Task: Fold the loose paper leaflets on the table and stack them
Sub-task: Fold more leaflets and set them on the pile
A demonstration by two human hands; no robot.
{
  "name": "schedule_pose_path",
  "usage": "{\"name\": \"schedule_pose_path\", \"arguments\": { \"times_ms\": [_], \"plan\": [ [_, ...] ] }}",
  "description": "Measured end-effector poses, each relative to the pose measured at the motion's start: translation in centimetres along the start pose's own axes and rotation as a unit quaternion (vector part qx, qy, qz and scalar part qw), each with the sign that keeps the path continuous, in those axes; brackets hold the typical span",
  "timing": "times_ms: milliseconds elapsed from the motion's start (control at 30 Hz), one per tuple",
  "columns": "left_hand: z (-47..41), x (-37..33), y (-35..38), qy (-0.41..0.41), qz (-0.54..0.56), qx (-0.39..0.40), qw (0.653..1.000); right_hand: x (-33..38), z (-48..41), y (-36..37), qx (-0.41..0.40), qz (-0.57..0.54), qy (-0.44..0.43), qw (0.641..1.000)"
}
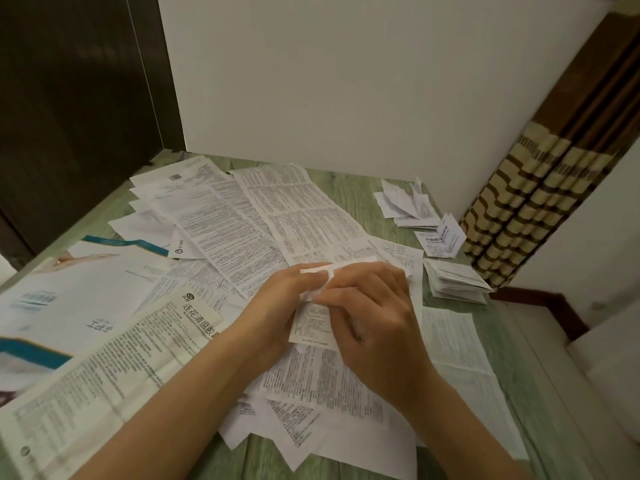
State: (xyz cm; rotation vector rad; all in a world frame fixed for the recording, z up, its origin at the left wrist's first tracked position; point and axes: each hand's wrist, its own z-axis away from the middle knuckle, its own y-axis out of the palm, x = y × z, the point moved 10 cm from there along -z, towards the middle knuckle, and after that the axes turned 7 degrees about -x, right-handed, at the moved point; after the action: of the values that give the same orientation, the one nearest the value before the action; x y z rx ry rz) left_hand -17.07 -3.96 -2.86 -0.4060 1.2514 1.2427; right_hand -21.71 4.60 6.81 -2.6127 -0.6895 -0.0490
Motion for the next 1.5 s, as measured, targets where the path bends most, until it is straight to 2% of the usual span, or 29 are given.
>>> {"name": "schedule_pose_path", "arguments": {
  "times_ms": [133, 200, 267, 333, 400, 467, 634, 767, 934, 1067, 1134, 1267, 1401, 1501],
  "plan": [
    [-0.1, -0.1, -0.9, -0.001, 0.061, -0.045, 0.997, -2.8, 0.8, -0.1, 0.001, -0.046, 0.194, 0.980],
    [-0.1, -0.2, -1.3, 0.002, 0.089, -0.068, 0.994, -4.9, 1.6, -0.3, 0.000, -0.068, 0.321, 0.945],
    [-0.1, -0.6, -1.8, 0.018, 0.116, -0.093, 0.989, -6.7, 2.7, 0.0, 0.011, -0.130, 0.437, 0.890],
    [0.1, -1.2, -2.4, 0.047, 0.132, -0.117, 0.983, -7.2, 3.4, 0.7, 0.038, -0.184, 0.496, 0.848],
    [0.1, -1.7, -2.7, 0.067, 0.129, -0.124, 0.982, -7.1, 4.0, 1.6, 0.074, -0.210, 0.523, 0.823],
    [0.1, -1.8, -2.5, 0.068, 0.124, -0.112, 0.984, -7.2, 4.5, 2.0, 0.087, -0.211, 0.537, 0.812],
    [-0.1, -1.5, -1.6, 0.049, 0.117, -0.057, 0.990, -8.2, 4.3, 1.2, 0.079, -0.161, 0.523, 0.833],
    [-0.3, -1.4, -1.3, 0.057, 0.077, -0.039, 0.995, -8.4, 4.4, 1.2, 0.077, -0.162, 0.521, 0.834],
    [-0.7, -1.1, -2.0, 0.088, -0.002, -0.071, 0.994, -9.1, 4.7, 1.1, 0.068, -0.157, 0.540, 0.824],
    [-0.6, -1.7, -2.7, 0.130, -0.060, -0.115, 0.983, -9.5, 4.9, 0.7, 0.025, -0.213, 0.576, 0.789],
    [-0.5, -2.0, -2.6, 0.145, -0.088, -0.118, 0.978, -9.4, 4.6, 0.8, 0.045, -0.211, 0.561, 0.799],
    [-0.2, -2.4, -2.1, 0.175, -0.140, -0.115, 0.968, -9.5, 4.3, 0.7, 0.092, -0.130, 0.513, 0.843],
    [0.1, -2.6, -1.6, 0.194, -0.159, -0.104, 0.962, -10.3, 5.0, -0.2, 0.039, -0.074, 0.522, 0.849],
    [0.6, -3.0, -1.1, 0.221, -0.202, -0.099, 0.949, -10.1, 4.6, -0.3, 0.005, -0.111, 0.515, 0.850]
  ]
}}
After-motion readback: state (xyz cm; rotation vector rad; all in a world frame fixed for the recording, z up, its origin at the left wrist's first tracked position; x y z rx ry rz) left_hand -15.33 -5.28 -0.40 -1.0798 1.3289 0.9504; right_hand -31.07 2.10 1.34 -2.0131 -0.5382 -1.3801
